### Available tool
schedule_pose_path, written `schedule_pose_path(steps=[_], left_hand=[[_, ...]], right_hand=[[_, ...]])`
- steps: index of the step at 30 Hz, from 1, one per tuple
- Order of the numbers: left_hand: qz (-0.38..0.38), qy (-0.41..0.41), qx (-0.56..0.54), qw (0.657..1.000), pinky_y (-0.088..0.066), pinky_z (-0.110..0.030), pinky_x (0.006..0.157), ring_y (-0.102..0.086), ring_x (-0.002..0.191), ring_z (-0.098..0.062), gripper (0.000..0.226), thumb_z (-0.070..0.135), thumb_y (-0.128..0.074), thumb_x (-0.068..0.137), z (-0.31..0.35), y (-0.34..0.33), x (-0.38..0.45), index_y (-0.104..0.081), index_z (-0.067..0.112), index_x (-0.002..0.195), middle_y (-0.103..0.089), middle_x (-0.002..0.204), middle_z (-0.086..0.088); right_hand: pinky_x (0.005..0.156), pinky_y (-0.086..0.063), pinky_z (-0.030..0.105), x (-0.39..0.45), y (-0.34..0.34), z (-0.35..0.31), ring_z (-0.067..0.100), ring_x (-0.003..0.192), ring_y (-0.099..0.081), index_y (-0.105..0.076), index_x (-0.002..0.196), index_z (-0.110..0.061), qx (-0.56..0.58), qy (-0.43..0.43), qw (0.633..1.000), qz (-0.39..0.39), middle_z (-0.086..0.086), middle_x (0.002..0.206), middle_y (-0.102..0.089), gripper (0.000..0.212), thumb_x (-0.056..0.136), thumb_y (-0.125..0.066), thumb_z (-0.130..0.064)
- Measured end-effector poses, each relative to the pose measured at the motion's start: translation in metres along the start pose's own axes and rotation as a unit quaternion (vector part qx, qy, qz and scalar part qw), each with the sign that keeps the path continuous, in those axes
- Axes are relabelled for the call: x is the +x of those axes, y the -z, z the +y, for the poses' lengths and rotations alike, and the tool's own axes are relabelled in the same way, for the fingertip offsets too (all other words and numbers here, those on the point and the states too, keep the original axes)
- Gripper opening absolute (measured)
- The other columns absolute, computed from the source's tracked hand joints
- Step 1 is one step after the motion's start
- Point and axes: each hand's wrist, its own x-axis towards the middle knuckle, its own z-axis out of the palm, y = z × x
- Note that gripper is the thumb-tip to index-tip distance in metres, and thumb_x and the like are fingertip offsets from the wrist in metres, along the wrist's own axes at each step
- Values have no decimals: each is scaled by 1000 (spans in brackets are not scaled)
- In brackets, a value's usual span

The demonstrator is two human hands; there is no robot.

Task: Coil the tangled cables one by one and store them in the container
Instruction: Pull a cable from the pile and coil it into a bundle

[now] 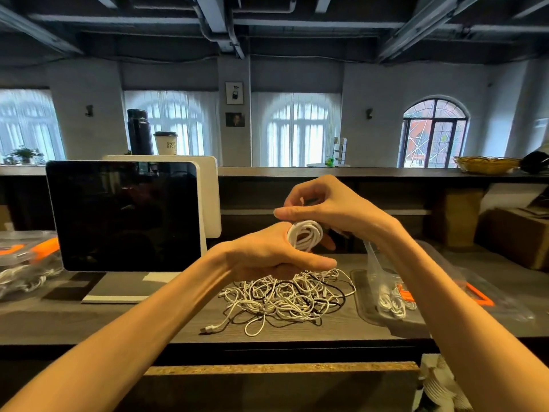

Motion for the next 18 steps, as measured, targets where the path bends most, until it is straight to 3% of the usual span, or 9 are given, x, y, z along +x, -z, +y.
schedule_pose_path(steps=[1, 3, 4, 6, 9, 13, 18], left_hand=[[14, -12, -9, 1000, -29, -17, 42, -33, 47, -7, 42, 16, -76, 79, -2, 0, 1, -60, 9, 117, -52, 65, 4], [52, -37, -44, 997, -25, -18, 41, -30, 43, -6, 37, 14, -74, 80, -5, 3, 2, -58, 8, 113, -44, 58, 4], [74, -54, -68, 994, -25, -18, 40, -30, 40, -6, 29, 14, -72, 82, -6, 6, 3, -59, 9, 107, -42, 54, 4], [111, -79, -111, 984, -24, -16, 38, -29, 38, -4, 12, 21, -68, 86, -7, 14, 4, -60, 12, 90, -40, 50, 7], [137, -66, -131, 980, -22, -17, 39, -26, 38, -5, 31, 43, -62, 89, -6, 20, 5, -60, 17, 72, -37, 49, 6], [219, -40, -134, 966, -21, -18, 40, -26, 39, -7, 51, 53, -62, 90, -11, 35, 8, -65, 7, 109, -37, 51, 4], [269, -37, -18, 962, -25, -21, 41, -32, 41, -10, 41, 51, -59, 95, -19, 34, 14, -55, 15, 76, -42, 51, 1]], right_hand=[[67, -56, 50, -1, -1, 4, 40, 75, -70, -75, 88, -17, 11, -12, 1000, 12, 10, 80, -74, 34, 85, -72, -51], [68, -56, 30, -3, -4, 10, 21, 74, -71, -73, 89, -16, 19, -18, 999, 33, 2, 79, -74, 28, 93, -68, -44], [68, -53, 22, -4, -7, 12, 9, 72, -69, -72, 92, -16, 20, -16, 999, 36, -2, 79, -73, 23, 97, -65, -37], [64, -49, 17, -8, -16, 16, 2, 69, -62, -70, 97, -17, 7, -21, 999, 30, -3, 80, -69, 15, 103, -60, -27], [63, -46, 24, -14, -23, 18, 11, 71, -61, -67, 96, -27, -73, -13, 996, 57, -2, 81, -67, 15, 105, -56, -23], [64, -48, 33, -17, -27, 14, 13, 70, -63, -74, 99, -17, -186, -10, 981, 56, -4, 81, -69, 20, 105, -56, -25], [62, -55, 42, -20, -42, 8, 22, 63, -63, -67, 97, -18, -317, 72, 945, 49, 2, 79, -70, 22, 105, -49, -26]])
